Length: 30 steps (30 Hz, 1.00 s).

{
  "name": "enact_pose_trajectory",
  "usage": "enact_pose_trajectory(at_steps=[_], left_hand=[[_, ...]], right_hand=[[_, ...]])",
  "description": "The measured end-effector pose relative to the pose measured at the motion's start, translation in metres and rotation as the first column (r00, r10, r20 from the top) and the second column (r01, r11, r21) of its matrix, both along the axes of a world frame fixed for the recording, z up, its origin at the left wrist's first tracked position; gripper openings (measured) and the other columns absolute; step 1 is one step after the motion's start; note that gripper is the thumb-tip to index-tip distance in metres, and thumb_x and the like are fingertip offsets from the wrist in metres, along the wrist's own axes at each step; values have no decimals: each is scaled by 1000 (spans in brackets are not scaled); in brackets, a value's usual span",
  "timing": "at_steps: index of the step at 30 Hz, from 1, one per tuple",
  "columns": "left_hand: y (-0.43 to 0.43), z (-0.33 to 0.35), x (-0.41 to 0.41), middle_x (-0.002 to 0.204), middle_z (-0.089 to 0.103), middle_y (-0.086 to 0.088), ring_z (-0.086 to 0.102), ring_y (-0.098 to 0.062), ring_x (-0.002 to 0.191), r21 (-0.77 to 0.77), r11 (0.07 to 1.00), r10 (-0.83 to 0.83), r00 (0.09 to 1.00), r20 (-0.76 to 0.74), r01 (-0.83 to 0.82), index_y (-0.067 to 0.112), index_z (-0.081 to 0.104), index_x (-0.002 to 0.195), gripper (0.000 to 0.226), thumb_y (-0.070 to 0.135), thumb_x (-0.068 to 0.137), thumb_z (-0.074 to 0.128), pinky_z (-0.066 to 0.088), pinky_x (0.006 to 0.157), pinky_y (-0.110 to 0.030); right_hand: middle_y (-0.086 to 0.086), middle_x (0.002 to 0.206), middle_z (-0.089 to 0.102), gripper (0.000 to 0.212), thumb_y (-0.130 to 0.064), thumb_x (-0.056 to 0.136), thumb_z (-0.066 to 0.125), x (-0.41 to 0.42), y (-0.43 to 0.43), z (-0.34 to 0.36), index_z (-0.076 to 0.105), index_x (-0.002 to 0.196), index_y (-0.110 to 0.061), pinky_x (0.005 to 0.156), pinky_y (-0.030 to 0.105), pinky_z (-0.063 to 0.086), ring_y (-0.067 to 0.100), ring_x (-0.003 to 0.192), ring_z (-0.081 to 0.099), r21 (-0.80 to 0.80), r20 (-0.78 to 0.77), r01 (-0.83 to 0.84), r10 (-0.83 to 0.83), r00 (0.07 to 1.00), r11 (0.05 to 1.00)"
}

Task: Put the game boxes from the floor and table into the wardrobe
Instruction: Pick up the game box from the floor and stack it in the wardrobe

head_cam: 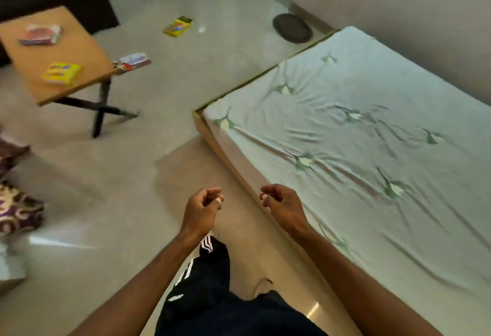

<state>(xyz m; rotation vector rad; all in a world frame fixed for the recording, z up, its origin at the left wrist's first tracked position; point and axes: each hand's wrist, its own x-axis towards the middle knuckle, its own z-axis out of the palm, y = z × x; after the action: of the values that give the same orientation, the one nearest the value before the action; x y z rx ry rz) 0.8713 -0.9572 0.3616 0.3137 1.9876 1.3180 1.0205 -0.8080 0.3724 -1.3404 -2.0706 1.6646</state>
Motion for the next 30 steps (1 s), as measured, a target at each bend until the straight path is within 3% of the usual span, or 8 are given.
enact_pose_trajectory(at_steps=[4, 8, 14, 20, 26, 29, 30], left_hand=[[7, -1, -95, 95, 73, -2, 68, -17, 86, 17, 991, 135, 990, -29, -135, 20, 67, 105, 22, 5, 90, 61, 51, 73, -21], [9, 2, -198, 92, 73, -4, 66, -16, 81, 17, 975, 224, 974, -34, -223, 20, 67, 101, 22, 2, 90, 60, 46, 64, -15], [17, 11, -341, 88, 73, -2, 65, -13, 78, 18, 951, 309, 949, -60, -309, 14, 68, 103, 25, -2, 86, 60, 47, 59, -12], [47, 2, -469, 90, 74, -3, 65, -7, 75, 8, 938, 348, 936, -48, -348, 11, 68, 106, 30, -6, 84, 58, 46, 56, -10], [99, -6, -610, 91, 73, -3, 67, -14, 82, -15, 935, 354, 934, -42, -355, 14, 68, 106, 29, -4, 86, 57, 49, 60, -14], [120, 4, -662, 90, 73, -2, 66, -11, 79, -3, 940, 340, 939, -49, -341, 18, 66, 105, 27, -1, 89, 56, 47, 61, -12], [147, 3, -723, 90, 73, -2, 66, -10, 78, 16, 942, 336, 940, -52, -336, 19, 66, 105, 27, 0, 90, 55, 46, 63, -13]], right_hand=[[3, 94, 72, 18, -12, 90, 63, -108, 20, -4, 69, 107, -15, 82, 33, 59, 16, 88, 69, 17, 8, -134, 134, 991, 991], [1, 93, 72, 17, -15, 91, 63, -218, 34, -3, 69, 107, -15, 73, 22, 56, 13, 84, 68, 15, 19, -201, 201, 979, 979], [2, 92, 73, 16, -14, 90, 63, -379, 53, 1, 69, 106, -16, 76, 25, 56, 16, 85, 69, 20, -22, -257, 257, 966, 966], [2, 93, 73, 16, -14, 91, 63, -522, 88, -8, 70, 105, -16, 75, 26, 55, 14, 84, 68, -22, -52, -276, 275, 960, 961], [2, 88, 75, 16, -15, 90, 64, -671, 142, -22, 71, 104, -16, 70, 25, 54, 15, 80, 70, -45, -54, -301, 299, 953, 953], [-1, 89, 75, 16, -17, 89, 64, -726, 161, -18, 71, 103, -20, 69, 25, 53, 15, 82, 71, -46, -34, -335, 333, 942, 941], [-1, 88, 75, 16, -17, 89, 65, -785, 187, -21, 71, 103, -20, 69, 25, 53, 15, 82, 71, -37, -48, -334, 333, 942, 942]])
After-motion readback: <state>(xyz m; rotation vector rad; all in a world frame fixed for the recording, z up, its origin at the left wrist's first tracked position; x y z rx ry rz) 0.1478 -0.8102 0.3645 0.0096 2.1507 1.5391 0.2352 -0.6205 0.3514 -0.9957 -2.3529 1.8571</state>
